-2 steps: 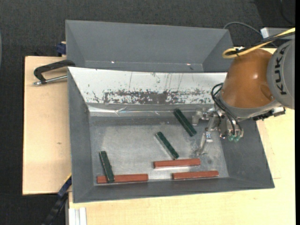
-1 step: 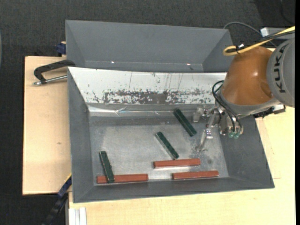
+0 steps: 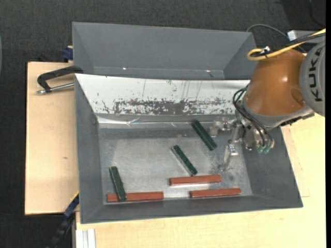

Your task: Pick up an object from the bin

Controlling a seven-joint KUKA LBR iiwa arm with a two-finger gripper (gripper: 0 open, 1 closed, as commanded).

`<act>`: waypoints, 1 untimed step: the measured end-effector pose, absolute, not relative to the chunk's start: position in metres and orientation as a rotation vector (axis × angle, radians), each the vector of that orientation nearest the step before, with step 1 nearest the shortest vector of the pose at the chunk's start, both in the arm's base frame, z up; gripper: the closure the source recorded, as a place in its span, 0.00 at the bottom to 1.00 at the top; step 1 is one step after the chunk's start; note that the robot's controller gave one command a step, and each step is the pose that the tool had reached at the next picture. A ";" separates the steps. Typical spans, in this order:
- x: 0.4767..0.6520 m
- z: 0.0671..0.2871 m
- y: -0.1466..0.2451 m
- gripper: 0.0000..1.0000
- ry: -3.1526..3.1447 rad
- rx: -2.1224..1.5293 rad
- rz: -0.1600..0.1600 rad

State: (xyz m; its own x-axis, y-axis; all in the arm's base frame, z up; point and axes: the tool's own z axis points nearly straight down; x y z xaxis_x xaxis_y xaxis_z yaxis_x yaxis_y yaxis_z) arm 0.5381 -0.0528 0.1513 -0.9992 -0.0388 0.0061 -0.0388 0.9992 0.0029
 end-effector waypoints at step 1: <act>0.521 0.163 -0.042 0.00 -3.149 0.173 0.002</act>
Offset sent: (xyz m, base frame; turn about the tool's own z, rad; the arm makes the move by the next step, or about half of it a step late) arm -0.0351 0.0539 -0.0706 -0.0333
